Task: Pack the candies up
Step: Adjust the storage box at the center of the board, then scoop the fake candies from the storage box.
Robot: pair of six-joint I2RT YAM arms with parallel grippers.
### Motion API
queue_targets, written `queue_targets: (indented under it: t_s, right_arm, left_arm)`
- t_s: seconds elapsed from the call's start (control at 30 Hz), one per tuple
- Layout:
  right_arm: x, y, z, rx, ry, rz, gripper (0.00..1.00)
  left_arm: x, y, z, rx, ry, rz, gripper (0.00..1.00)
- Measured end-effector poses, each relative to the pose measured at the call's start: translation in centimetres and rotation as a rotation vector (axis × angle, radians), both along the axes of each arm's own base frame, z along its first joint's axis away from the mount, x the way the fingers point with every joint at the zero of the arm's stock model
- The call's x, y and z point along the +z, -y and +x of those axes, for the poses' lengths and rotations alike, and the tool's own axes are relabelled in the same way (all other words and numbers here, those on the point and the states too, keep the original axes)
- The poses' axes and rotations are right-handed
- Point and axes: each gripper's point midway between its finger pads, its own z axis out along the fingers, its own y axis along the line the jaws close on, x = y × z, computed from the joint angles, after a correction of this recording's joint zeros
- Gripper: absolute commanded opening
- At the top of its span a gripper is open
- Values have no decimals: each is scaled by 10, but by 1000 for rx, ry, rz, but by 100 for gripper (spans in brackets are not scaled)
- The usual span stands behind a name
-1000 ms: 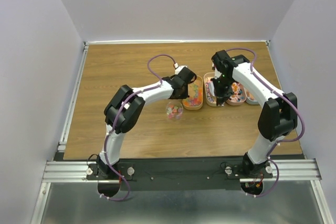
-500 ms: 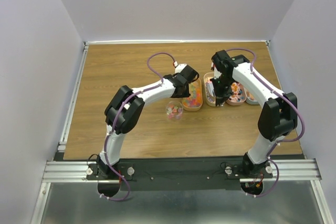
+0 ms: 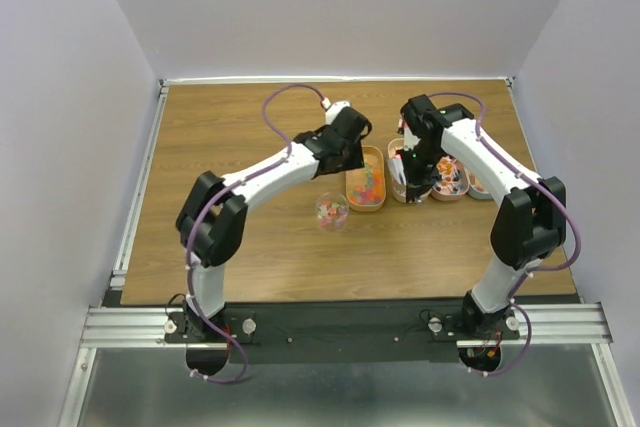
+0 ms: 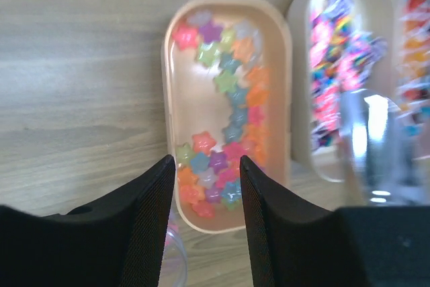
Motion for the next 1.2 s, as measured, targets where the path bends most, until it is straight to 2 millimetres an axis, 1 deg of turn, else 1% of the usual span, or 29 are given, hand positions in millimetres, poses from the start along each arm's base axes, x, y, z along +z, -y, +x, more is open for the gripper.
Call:
queue_targets:
  t_s: [0.03,0.07,0.13,0.17,0.2,0.23,0.27,0.33,0.37,0.43,0.5,0.53,0.57,0.67,0.73,0.8,0.87,1.03,1.13,1.2]
  right_arm:
    - [1,-3,-1,7,-1,4,1]
    - [3,-6,-2,17,1,7,1]
    - [6,-16,-3,38,4,21,1]
    - [8,-21,-4,47,2,31,1]
    - [9,-26,-3,53,1,39,1]
    - [10,-30,-3,57,-2,47,1]
    - [11,-35,-3,63,-10,58,1]
    - [11,-46,-3,73,-28,77,1]
    - [10,-50,-3,79,-40,84,1]
    - [7,-59,-4,91,-73,97,1]
    - [3,-67,-3,99,-101,110,1]
    - [1,-70,-4,103,-115,113,1]
    - [0,-74,-4,107,-131,118,1]
    - [-5,-86,0,114,-161,146,1]
    - [-8,-94,1,118,-185,174,1]
    - [-10,-98,-2,115,-215,196,1]
    - [-12,-102,-5,112,-242,212,1]
    - [-17,-106,-10,94,-292,232,1]
    - [-18,-108,-11,87,-307,238,1]
    - [-20,-109,-12,78,-319,236,1]
  left_arm:
    - [11,-2,2,4,16,-19,51]
    - [27,-4,6,10,42,-50,50]
    - [53,-13,15,21,92,-101,46]
    - [69,-21,25,29,137,-139,45]
    - [76,-29,32,36,161,-152,43]
    - [79,-34,37,40,176,-162,41]
    - [81,-41,47,46,196,-174,41]
    - [71,-52,64,47,211,-176,40]
    - [65,-53,71,39,212,-177,40]
    - [45,-49,81,12,196,-175,38]
    - [20,-39,84,-29,164,-173,37]
    - [11,-36,84,-43,151,-173,37]
    - [-3,-30,82,-64,125,-173,37]
    - [-20,-23,79,-95,88,-183,38]
    - [-25,-19,76,-113,76,-195,39]
    - [-23,-16,77,-122,82,-207,40]
    - [-15,-12,82,-128,104,-221,41]
    - [-5,-7,90,-131,143,-242,41]
    - [-9,-6,92,-131,144,-242,41]
    - [-17,-6,92,-130,134,-236,41]
